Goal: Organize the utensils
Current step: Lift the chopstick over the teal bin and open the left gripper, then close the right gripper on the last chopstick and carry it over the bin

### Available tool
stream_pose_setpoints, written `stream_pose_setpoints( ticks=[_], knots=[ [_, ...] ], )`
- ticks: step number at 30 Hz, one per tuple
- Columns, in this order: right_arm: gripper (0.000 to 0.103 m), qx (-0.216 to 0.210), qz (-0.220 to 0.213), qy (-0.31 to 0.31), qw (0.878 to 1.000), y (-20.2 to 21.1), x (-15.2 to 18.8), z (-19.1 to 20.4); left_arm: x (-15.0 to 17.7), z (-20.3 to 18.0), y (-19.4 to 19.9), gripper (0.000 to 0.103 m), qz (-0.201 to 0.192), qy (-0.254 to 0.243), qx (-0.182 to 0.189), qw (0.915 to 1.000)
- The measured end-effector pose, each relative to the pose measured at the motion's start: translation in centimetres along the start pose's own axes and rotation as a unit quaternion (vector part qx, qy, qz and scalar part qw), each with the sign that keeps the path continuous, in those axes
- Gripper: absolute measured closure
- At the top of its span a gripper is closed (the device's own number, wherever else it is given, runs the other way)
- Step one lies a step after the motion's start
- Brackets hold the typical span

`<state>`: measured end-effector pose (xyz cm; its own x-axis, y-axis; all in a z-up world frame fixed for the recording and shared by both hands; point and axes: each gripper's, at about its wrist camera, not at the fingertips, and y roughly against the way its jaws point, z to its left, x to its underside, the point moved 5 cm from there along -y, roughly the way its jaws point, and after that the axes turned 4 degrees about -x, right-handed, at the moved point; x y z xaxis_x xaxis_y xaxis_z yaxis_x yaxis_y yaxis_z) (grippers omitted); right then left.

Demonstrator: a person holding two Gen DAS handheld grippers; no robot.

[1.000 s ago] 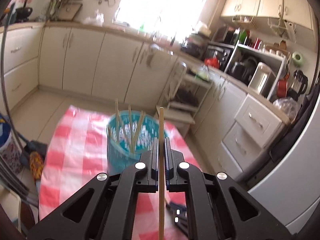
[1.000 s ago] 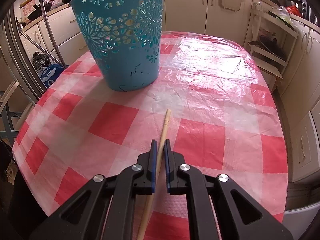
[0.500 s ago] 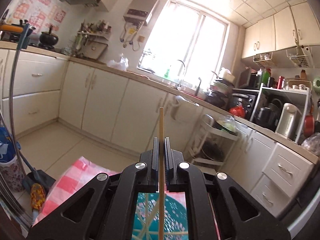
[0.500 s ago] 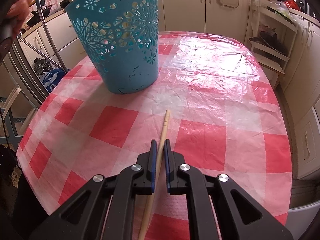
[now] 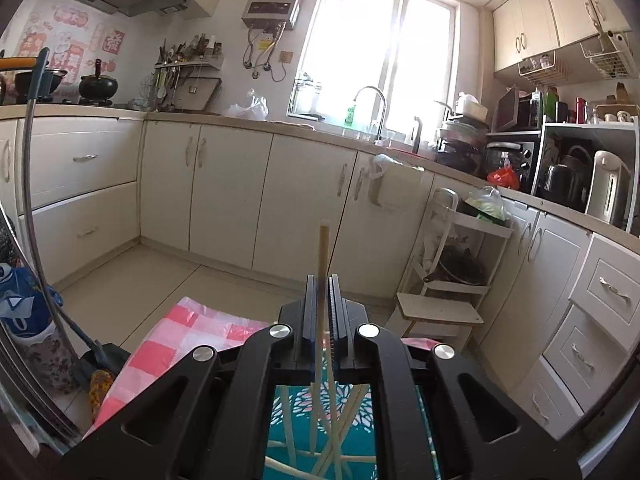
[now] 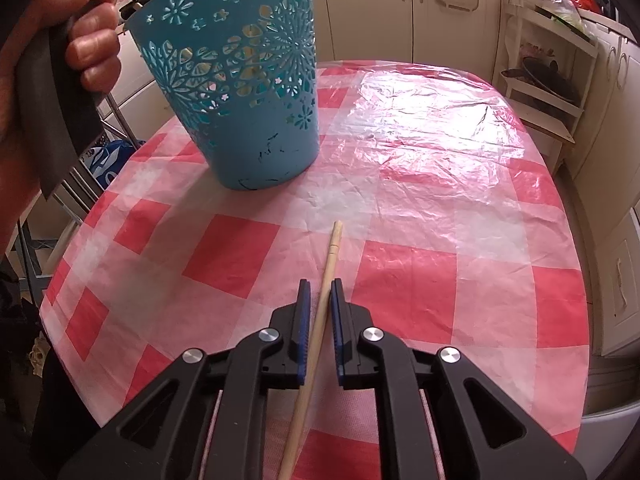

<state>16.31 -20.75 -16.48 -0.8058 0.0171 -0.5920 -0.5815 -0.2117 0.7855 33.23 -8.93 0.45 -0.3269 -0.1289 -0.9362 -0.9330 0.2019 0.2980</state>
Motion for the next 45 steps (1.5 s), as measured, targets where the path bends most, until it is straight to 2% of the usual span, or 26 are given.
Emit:
stream_pose_setpoints(
  ticks=[2,4,6,9,12,14,16,20,23,27,29,31,35,39,42,45],
  knots=[
    [0.088,0.001,0.000,0.004,1.000,0.0,0.0,0.1,0.8,0.4,0.2,0.095,0.012,-0.004,-0.001,0.9999],
    [0.088,0.002,0.000,0.005,1.000,0.0,0.0,0.1,1.4,0.8,0.7,0.085,0.024,-0.006,0.001,0.9997],
    [0.088,0.005,-0.001,0.011,1.000,0.0,0.1,0.2,1.8,1.3,1.6,0.060,0.028,-0.011,-0.003,0.9995],
    [0.091,0.027,-0.002,0.037,0.999,-0.1,0.3,0.8,2.0,2.5,4.0,0.046,0.022,-0.007,-0.010,0.9997],
    [0.095,0.031,-0.002,0.037,0.999,-0.1,0.3,0.8,2.6,4.4,6.7,0.036,0.022,0.011,-0.020,0.9995],
    [0.097,0.016,0.000,0.017,1.000,0.1,0.2,0.2,3.6,5.8,8.5,0.032,0.031,0.022,-0.024,0.9990],
    [0.097,-0.022,0.002,-0.021,1.000,0.4,0.3,-0.6,5.0,7.0,9.6,0.030,0.044,0.030,-0.028,0.9982],
    [0.097,-0.100,-0.015,-0.075,0.992,2.0,-0.1,-1.1,9.1,9.5,11.3,0.029,0.099,0.048,-0.036,0.9933],
    [0.097,-0.176,-0.053,-0.100,0.978,4.4,-1.0,-0.8,11.7,11.0,12.4,0.029,0.131,0.063,-0.039,0.9886],
    [0.097,-0.252,-0.115,-0.113,0.954,8.2,-3.2,0.4,13.0,12.7,13.6,0.029,0.145,0.069,-0.041,0.9861],
    [0.097,-0.280,-0.149,-0.122,0.940,10.1,-5.1,0.9,13.4,13.1,14.0,0.029,0.148,0.070,-0.041,0.9857],
    [0.097,-0.291,-0.183,-0.125,0.931,11.6,-7.5,1.3,13.5,12.9,14.1,0.029,0.153,0.071,-0.038,0.9850],
    [0.097,-0.271,-0.258,-0.119,0.920,13.6,-14.2,2.5,13.8,11.6,14.4,0.029,0.161,0.067,-0.022,0.9844],
    [0.097,-0.195,-0.324,-0.098,0.921,13.0,-20.5,3.8,14.4,10.3,14.7,0.029,0.167,0.052,-0.009,0.9845],
    [0.097,-0.131,-0.344,-0.101,0.924,11.0,-23.4,3.7,14.7,10.0,14.6,0.028,0.173,0.050,-0.003,0.9836],
    [0.097,-0.087,-0.334,-0.109,0.932,8.4,-24.8,3.5,15.0,10.3,14.3,0.028,0.177,0.054,-0.004,0.9827]
  ],
)
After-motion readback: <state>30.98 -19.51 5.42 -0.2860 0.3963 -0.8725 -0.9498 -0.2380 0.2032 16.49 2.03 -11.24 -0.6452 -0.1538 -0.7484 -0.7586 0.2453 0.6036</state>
